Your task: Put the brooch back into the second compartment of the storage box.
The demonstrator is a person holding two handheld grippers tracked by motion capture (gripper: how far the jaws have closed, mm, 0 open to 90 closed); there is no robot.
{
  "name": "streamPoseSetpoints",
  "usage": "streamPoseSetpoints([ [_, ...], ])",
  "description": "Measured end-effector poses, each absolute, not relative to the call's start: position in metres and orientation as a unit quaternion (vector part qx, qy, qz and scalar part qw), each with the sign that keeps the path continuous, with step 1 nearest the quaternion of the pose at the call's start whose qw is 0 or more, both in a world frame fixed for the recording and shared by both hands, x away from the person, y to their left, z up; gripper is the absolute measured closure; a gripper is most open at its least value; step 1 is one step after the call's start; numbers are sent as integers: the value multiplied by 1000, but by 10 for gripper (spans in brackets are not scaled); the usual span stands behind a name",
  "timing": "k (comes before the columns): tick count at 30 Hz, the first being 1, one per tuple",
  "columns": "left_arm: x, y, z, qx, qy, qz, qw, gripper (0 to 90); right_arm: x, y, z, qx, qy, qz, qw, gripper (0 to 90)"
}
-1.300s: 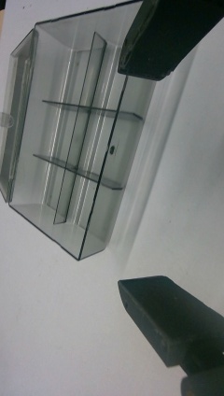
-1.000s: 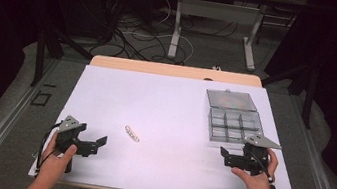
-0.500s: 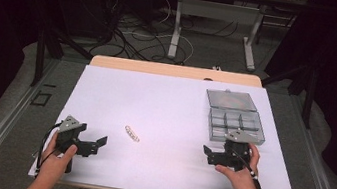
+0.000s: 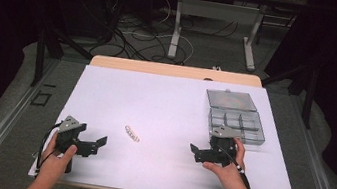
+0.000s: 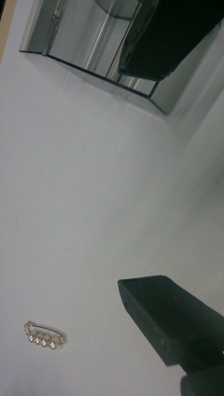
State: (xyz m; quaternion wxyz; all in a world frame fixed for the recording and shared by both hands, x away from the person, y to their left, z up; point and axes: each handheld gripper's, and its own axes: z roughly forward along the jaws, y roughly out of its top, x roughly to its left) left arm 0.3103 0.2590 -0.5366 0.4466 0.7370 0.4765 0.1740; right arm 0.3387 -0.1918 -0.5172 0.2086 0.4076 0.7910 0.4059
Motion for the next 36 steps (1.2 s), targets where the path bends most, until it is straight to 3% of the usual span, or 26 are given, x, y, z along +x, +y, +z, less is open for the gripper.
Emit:
streamPoseSetpoints([
  [19, 310, 258, -537, 736, 478, 173, 448, 9, 352, -158, -514, 385, 803, 409, 198, 43],
  [36, 310, 259, -537, 736, 478, 174, 447, 9, 361, -124, -511, 359, 818, 409, 186, 149],
])
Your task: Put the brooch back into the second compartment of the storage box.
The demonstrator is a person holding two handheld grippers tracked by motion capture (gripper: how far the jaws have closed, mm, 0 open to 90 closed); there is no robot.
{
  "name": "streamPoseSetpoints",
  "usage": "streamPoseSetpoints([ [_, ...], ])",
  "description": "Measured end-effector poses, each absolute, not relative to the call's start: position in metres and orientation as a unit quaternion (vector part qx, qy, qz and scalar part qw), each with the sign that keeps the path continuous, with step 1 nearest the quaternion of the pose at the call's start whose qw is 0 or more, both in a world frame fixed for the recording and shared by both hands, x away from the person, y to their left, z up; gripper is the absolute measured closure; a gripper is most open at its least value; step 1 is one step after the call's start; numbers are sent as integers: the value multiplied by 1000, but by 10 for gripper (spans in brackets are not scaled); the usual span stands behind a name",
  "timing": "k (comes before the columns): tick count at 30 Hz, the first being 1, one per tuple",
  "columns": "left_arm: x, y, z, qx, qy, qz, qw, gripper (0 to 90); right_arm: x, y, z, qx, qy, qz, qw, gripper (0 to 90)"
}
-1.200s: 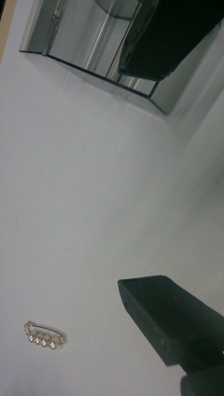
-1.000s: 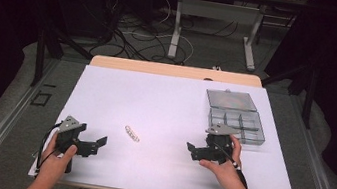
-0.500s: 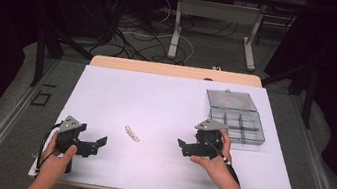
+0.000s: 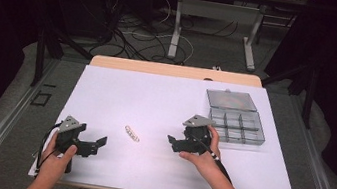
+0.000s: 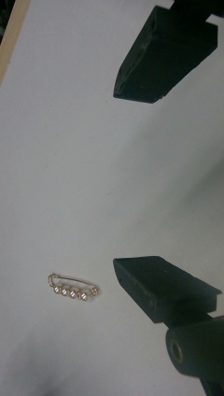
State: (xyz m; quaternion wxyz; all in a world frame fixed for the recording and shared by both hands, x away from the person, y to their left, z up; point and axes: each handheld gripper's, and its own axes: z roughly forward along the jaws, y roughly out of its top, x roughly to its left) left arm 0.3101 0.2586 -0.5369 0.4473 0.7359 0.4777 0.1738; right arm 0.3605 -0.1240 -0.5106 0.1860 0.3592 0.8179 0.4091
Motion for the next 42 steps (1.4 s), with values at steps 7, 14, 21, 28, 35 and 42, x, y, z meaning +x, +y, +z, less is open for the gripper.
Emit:
streamPoseSetpoints([
  [7, 310, 259, -537, 737, 477, 174, 446, 9, 363, -109, -511, 350, 818, 420, 179, 151],
  [14, 310, 259, -537, 736, 477, 174, 447, 9, 367, -90, -512, 345, 816, 424, 188, 152],
  [21, 310, 259, -537, 736, 477, 174, 447, 9, 371, -73, -511, 343, 819, 424, 177, 151],
  [28, 310, 259, -537, 736, 477, 174, 447, 9, 376, -61, -510, 339, 822, 425, 169, 150],
  [35, 310, 259, -537, 736, 477, 174, 447, 9, 383, -50, -511, 339, 829, 418, 153, 160],
  [42, 310, 259, -537, 737, 476, 173, 447, 9, 390, -39, -506, 344, 834, 407, 142, 165],
])
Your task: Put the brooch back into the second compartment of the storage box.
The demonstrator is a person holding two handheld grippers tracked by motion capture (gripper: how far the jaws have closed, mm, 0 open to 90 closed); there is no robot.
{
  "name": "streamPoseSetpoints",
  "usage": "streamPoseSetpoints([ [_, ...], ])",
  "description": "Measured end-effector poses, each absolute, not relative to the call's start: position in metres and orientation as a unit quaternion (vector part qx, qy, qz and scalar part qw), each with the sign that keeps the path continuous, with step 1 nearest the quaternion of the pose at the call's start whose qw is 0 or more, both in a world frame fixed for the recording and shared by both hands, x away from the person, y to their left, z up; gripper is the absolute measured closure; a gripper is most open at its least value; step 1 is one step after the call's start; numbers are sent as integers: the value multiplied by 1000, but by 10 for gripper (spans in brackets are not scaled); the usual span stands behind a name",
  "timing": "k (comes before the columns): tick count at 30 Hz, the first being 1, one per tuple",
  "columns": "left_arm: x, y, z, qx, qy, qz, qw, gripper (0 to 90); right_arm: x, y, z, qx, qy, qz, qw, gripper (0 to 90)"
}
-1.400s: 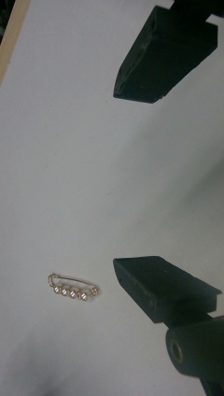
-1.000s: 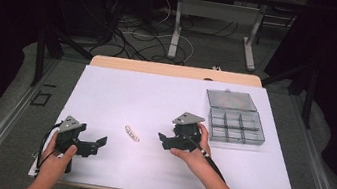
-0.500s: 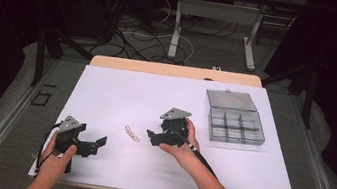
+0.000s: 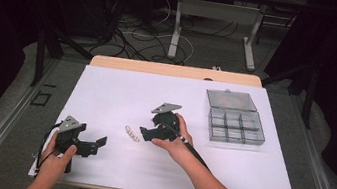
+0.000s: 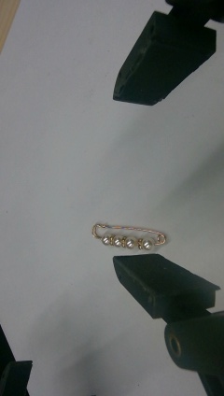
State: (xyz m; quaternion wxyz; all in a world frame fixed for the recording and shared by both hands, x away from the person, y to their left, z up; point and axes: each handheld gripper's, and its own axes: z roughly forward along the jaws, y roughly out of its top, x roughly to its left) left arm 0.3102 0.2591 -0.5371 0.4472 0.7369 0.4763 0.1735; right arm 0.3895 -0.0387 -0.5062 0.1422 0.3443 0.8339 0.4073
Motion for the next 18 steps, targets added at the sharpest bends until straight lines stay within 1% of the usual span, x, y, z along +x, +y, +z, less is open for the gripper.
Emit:
streamPoseSetpoints([
  [4, 310, 259, -537, 737, 477, 172, 447, 9, 394, -33, -503, 347, 835, 406, 131, 164],
  [5, 310, 259, -537, 737, 477, 172, 447, 9, 395, -31, -503, 349, 835, 406, 128, 186],
  [6, 310, 259, -537, 737, 477, 172, 447, 9, 396, -29, -503, 347, 838, 404, 115, 208],
  [7, 310, 259, -537, 737, 477, 172, 447, 9, 396, -28, -502, 352, 843, 395, 102, 207],
  [12, 311, 259, -537, 737, 477, 171, 447, 9, 398, -18, -504, 350, 845, 391, 99, 218],
  [15, 311, 259, -537, 737, 478, 172, 447, 9, 400, -14, -505, 349, 843, 396, 103, 287],
  [18, 311, 260, -537, 737, 478, 171, 447, 9, 401, -12, -505, 353, 846, 388, 93, 337],
])
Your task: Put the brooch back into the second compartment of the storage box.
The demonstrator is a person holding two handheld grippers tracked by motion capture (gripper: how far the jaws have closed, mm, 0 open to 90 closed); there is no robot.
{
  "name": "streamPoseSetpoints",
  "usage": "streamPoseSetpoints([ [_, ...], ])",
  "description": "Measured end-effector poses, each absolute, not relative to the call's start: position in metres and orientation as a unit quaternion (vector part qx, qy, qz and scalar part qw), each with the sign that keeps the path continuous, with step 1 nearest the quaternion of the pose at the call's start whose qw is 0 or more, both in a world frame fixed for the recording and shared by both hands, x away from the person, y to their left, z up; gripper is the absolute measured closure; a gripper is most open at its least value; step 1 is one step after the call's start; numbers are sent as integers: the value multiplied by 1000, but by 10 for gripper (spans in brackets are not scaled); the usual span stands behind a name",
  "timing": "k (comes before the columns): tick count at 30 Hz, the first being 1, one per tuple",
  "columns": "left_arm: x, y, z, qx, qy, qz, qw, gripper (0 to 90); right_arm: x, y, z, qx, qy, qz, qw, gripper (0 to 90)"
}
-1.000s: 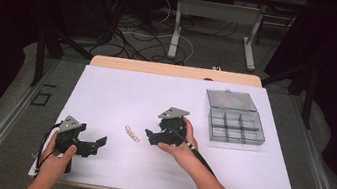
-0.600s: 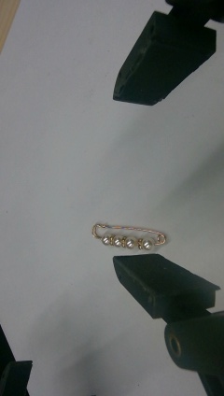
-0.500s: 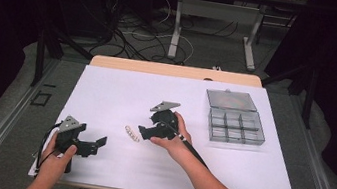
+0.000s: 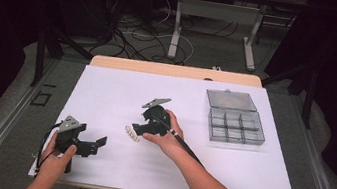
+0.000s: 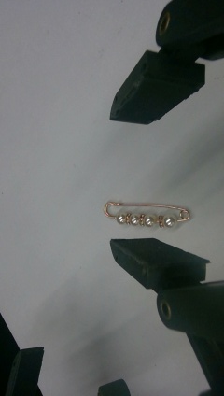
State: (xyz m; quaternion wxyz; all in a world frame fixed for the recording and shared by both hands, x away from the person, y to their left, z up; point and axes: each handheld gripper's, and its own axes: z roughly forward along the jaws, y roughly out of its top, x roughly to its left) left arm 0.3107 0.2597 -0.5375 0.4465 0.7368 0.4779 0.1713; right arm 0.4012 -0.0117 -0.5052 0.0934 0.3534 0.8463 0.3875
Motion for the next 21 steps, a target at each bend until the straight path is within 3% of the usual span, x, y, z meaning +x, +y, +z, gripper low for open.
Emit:
streamPoseSetpoints([
  [5, 311, 260, -538, 736, 479, 171, 446, 9, 403, -6, -508, 348, 851, 385, 82, 359],
  [21, 311, 260, -538, 736, 479, 171, 447, 10, 404, 9, -517, 373, 853, 365, 23, 555],
])
